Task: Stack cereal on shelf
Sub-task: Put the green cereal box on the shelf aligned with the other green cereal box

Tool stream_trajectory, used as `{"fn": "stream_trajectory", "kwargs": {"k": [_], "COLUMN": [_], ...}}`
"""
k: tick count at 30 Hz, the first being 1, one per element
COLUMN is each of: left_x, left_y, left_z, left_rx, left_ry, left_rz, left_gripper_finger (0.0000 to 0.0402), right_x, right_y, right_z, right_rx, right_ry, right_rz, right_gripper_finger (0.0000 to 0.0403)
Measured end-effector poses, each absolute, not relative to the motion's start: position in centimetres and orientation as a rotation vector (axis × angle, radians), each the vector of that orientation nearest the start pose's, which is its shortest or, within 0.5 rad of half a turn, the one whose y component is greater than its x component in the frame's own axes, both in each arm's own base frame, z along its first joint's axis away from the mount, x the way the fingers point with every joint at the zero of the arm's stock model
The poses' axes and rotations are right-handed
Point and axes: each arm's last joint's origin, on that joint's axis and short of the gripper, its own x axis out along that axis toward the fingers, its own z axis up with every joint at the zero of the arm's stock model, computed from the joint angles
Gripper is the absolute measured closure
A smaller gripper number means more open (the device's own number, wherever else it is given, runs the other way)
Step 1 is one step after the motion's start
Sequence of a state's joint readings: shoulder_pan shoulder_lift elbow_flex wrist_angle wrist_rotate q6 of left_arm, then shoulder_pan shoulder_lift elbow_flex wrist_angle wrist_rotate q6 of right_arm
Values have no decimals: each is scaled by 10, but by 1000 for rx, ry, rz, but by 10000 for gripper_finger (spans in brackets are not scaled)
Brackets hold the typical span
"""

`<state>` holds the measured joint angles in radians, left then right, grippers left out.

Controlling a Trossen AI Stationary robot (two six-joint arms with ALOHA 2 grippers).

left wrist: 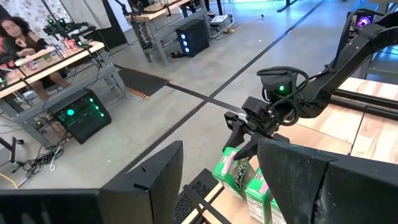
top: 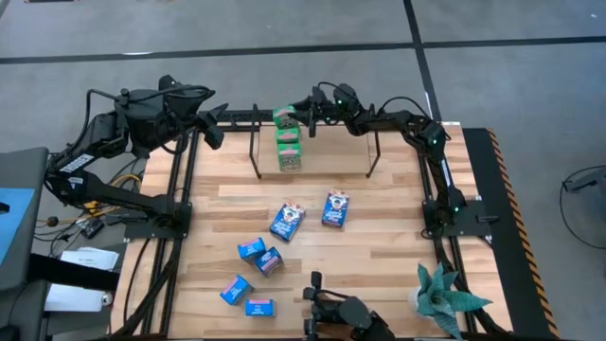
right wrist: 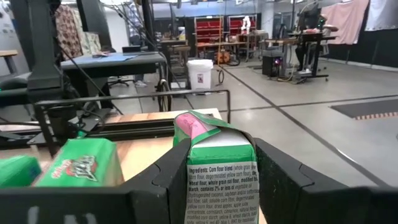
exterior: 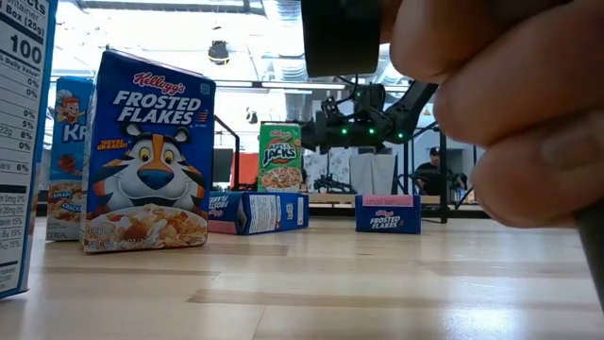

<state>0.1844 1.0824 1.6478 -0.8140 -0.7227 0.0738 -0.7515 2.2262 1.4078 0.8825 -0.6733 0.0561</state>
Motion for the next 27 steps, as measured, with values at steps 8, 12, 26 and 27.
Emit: {"fn": "stream_trajectory", "kwargs": {"k": [8, 12, 26, 27], "left_x": [151, 151, 151, 151], "left_y": [48, 48, 48, 48], "left_z": [496, 496, 496, 496], "left_rx": [131, 131, 128, 128], "left_ry": [282, 282, 283, 283], "left_rz": [894, 894, 892, 892], "left_gripper_finger": [203, 203, 203, 203], "right_x": [366, 366, 361, 360], "right_y": [-315, -316, -315, -314], "right_z": [179, 179, 199, 200], "right_rx": [21, 22, 36, 48], "right_ry": [-48, -48, -205, -227], "right_rz": [-111, -119, -157, -163], "right_gripper_finger": [228, 228, 228, 228]}}
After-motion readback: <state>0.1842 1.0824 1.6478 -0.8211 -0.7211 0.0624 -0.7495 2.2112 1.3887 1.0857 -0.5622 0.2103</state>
